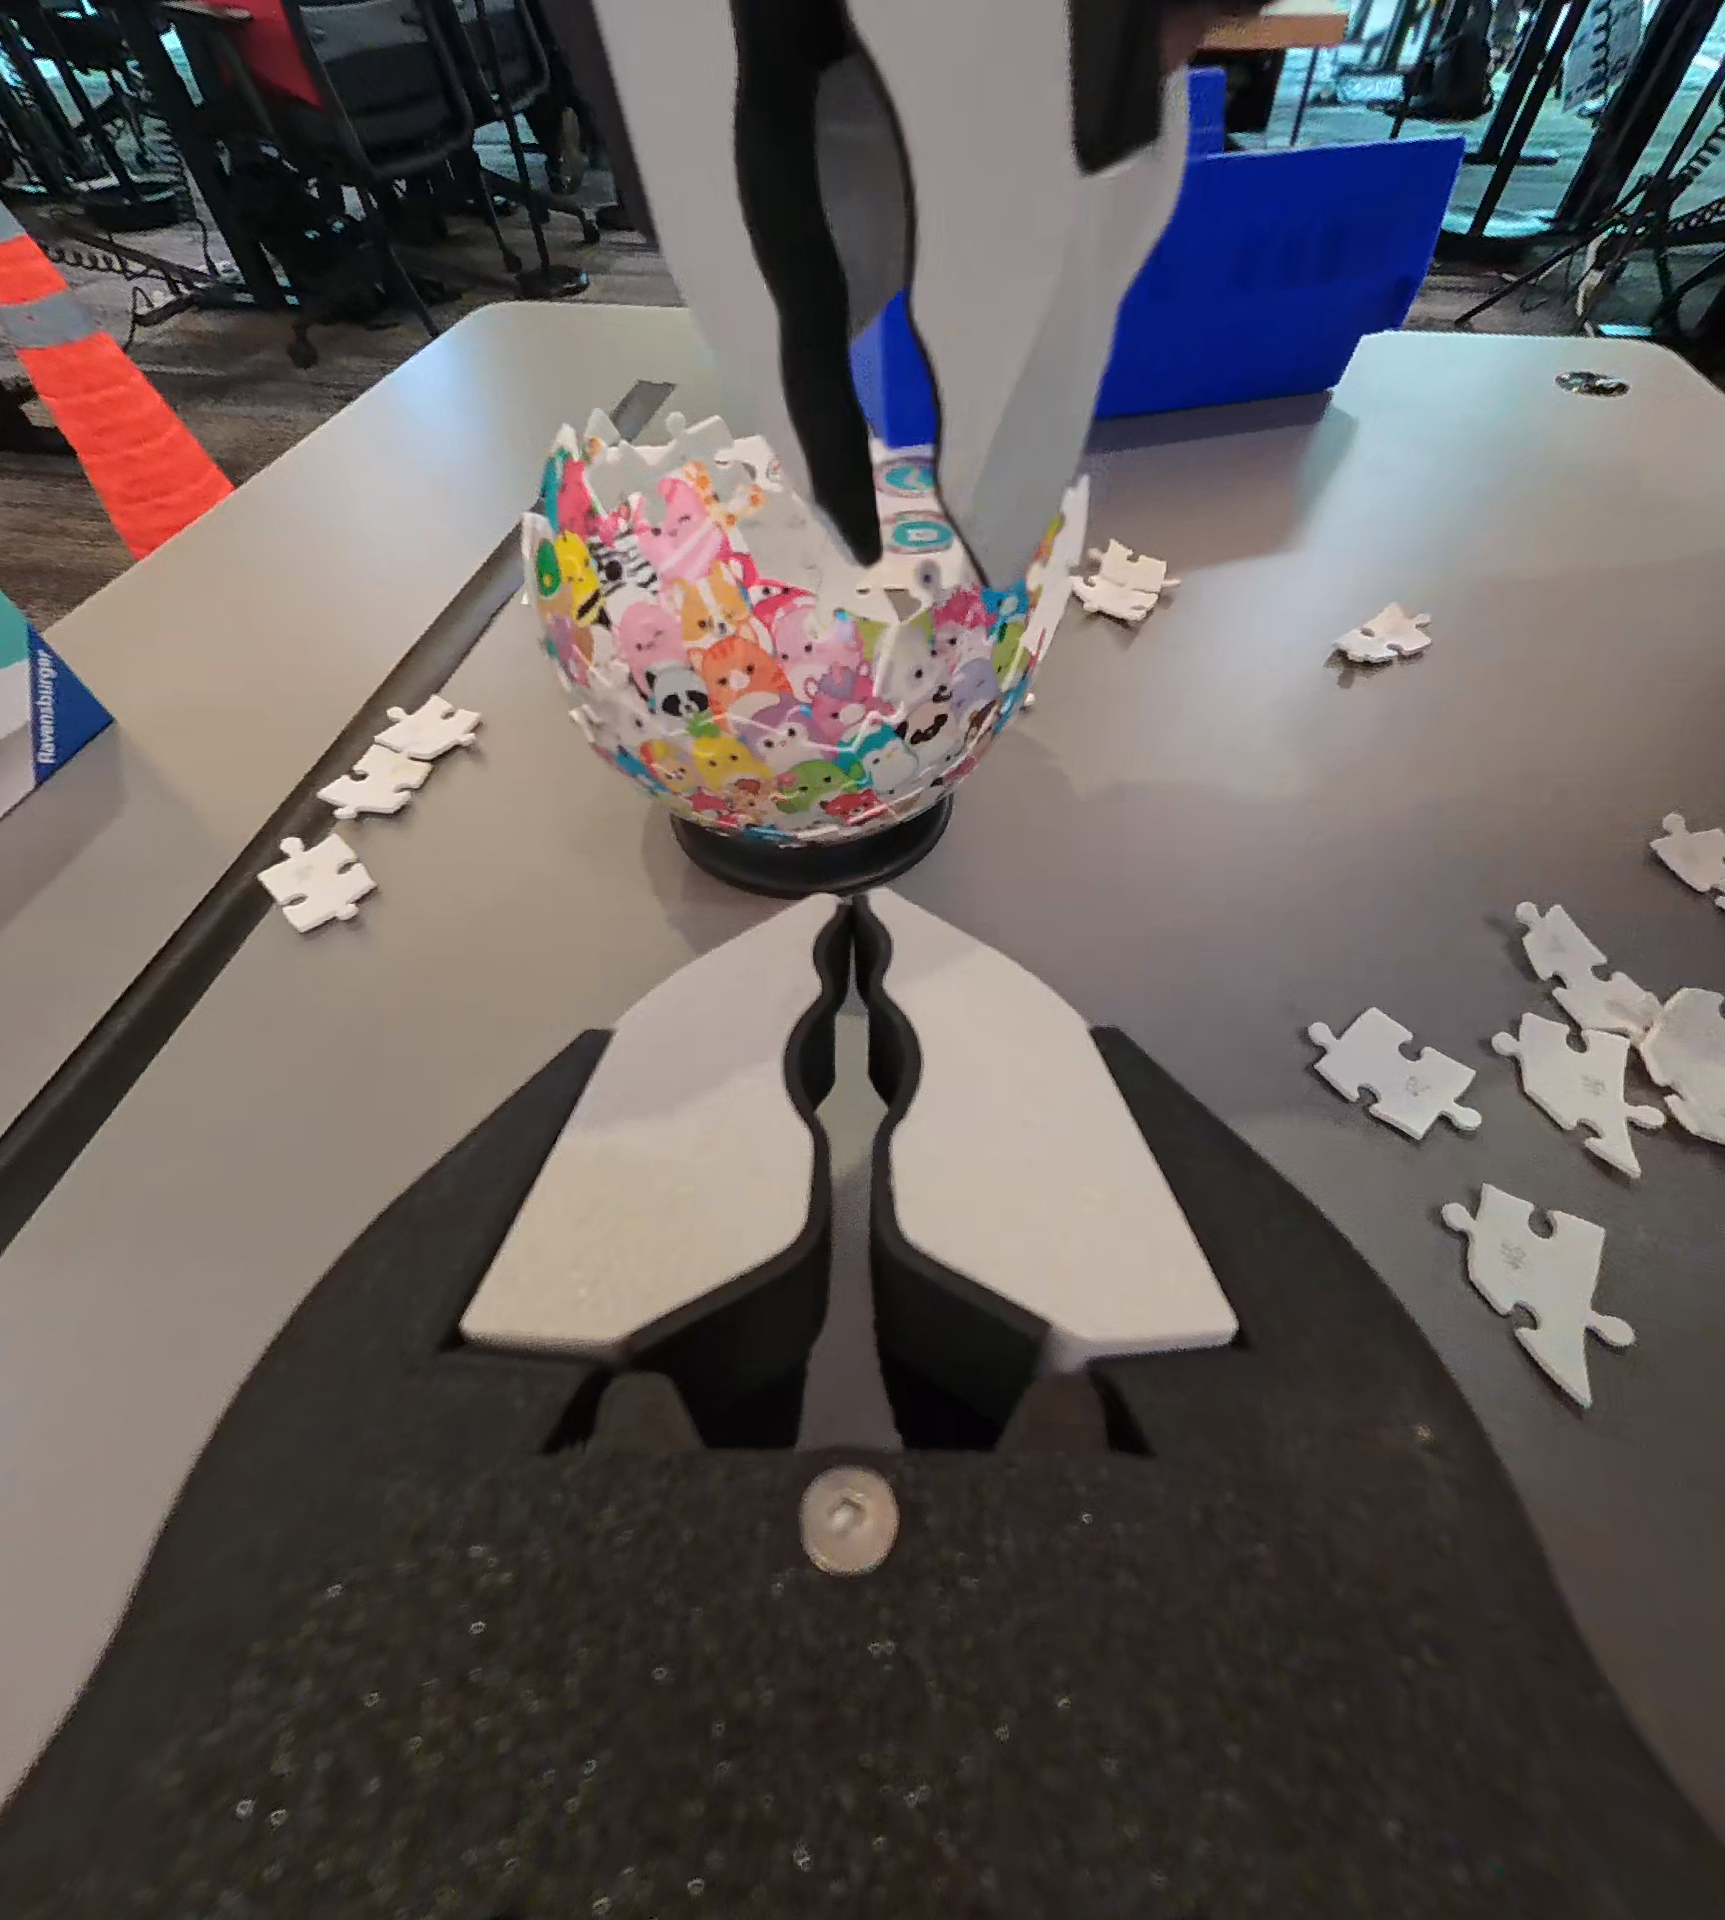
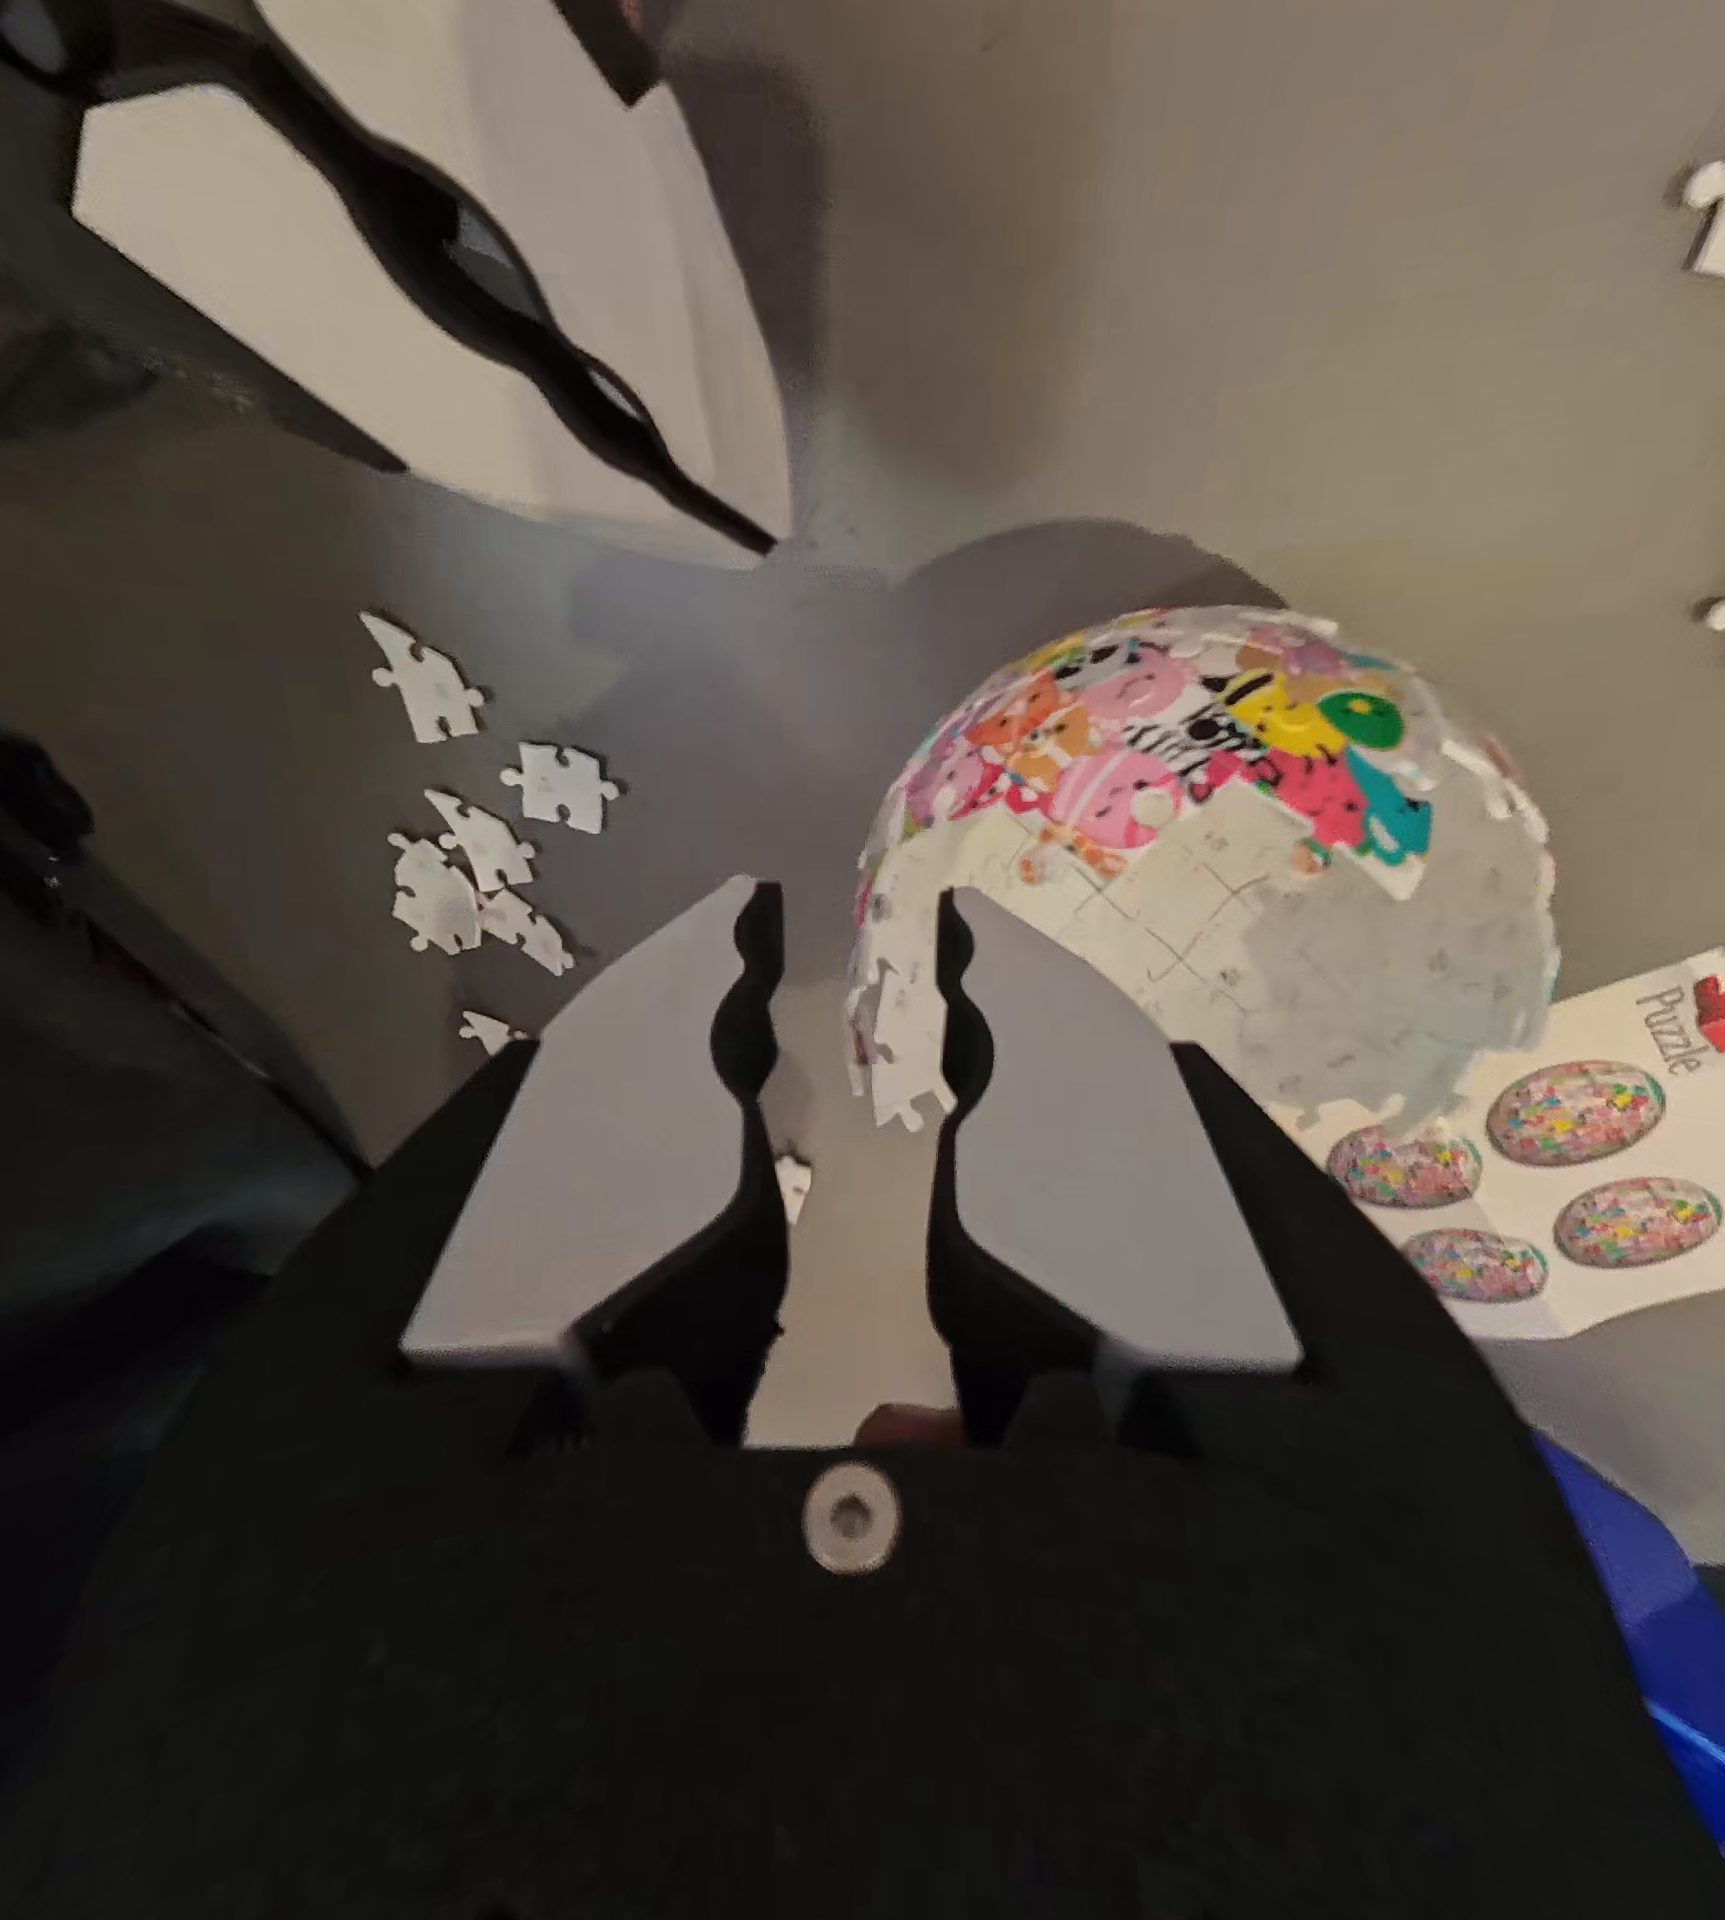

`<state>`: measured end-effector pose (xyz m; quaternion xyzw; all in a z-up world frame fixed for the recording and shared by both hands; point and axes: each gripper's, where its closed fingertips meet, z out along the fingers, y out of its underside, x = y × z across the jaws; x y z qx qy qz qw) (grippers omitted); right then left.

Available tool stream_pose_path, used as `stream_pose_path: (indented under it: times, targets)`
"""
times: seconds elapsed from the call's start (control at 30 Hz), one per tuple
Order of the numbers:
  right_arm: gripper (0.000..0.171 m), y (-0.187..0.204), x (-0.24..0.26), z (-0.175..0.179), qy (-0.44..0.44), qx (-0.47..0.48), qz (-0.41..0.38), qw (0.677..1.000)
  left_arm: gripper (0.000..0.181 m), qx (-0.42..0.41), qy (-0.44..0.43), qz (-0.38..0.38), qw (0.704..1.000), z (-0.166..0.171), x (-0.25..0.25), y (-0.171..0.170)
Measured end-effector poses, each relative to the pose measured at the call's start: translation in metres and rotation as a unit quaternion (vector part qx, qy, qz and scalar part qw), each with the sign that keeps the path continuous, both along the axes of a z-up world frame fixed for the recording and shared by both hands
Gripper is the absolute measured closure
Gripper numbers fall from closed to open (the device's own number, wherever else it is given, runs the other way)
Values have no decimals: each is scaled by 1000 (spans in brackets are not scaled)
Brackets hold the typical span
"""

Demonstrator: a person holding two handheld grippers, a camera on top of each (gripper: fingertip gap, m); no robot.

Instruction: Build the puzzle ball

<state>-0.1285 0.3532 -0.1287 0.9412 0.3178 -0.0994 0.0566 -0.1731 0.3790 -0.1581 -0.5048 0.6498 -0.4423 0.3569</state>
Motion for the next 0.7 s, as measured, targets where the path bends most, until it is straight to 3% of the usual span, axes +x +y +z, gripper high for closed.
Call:
stream_pose_path:
  times: [0.2,0.7]
  targets:
    - [142,-10,12,-7,-52,-64,-3,997,181,22,12,-5,1000,-6,1,-5]
    - [154,-24,14,-12,-18,-126,23,992,181,23,20,-12,999,-9,2,-7]
